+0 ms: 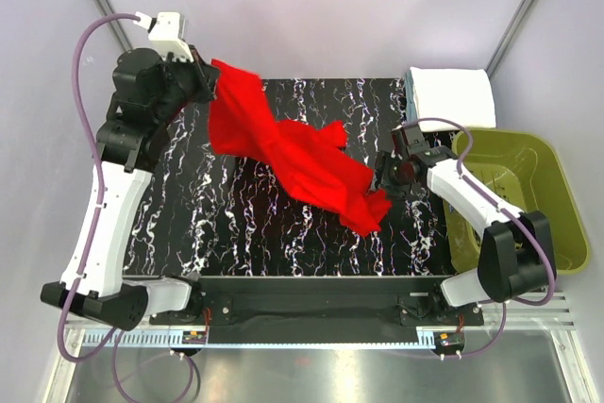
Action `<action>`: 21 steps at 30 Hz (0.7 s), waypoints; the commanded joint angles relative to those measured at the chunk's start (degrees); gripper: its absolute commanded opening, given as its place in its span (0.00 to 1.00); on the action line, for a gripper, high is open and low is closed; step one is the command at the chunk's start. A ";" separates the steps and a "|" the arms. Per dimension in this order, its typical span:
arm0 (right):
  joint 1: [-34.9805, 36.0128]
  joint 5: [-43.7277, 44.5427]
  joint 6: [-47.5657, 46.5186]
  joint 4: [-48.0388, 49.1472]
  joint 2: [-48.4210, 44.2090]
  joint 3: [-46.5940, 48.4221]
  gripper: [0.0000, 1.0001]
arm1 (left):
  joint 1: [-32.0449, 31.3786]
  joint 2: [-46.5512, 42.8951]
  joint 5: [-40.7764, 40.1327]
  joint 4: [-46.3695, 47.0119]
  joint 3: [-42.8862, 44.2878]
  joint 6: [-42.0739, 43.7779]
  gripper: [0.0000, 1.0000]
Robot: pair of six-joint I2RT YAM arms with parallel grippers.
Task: Fold and stack the t-shirts
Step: Flatten the tshirt out
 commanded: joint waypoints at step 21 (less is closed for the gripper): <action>8.19 -7.56 -0.34 14.42 -3.69 -12.22 0.60 | 14.61 2.24 -20.03 -10.71 1.27 -1.26 0.00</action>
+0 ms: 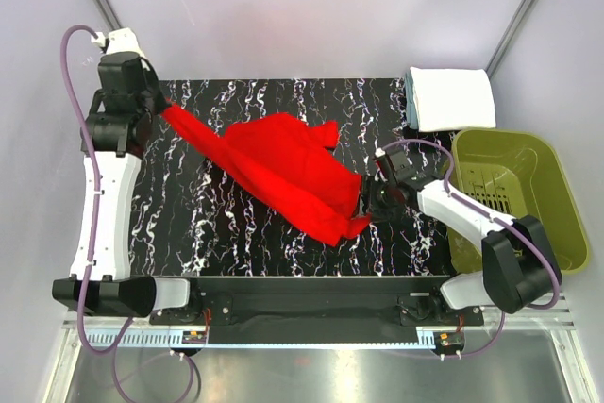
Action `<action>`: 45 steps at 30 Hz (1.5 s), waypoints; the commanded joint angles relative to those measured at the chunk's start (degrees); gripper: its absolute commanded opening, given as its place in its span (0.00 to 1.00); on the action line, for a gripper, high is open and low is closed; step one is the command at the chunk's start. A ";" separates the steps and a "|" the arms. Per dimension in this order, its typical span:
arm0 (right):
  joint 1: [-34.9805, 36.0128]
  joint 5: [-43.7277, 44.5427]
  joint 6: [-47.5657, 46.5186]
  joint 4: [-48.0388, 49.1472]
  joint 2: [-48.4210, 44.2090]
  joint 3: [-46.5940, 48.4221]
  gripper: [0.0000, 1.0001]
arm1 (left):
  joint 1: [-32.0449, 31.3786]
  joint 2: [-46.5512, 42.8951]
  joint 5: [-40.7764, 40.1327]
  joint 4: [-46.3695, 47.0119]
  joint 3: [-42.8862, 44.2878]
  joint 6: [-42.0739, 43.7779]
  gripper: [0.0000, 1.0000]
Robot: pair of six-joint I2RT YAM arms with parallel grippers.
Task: Fold and stack the t-shirts
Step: Flatten the tshirt out
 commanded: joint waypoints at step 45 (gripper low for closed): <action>16.58 1.41 -13.39 17.76 2.83 4.15 0.41 | 1.43 1.20 9.92 6.65 -2.69 -2.34 0.00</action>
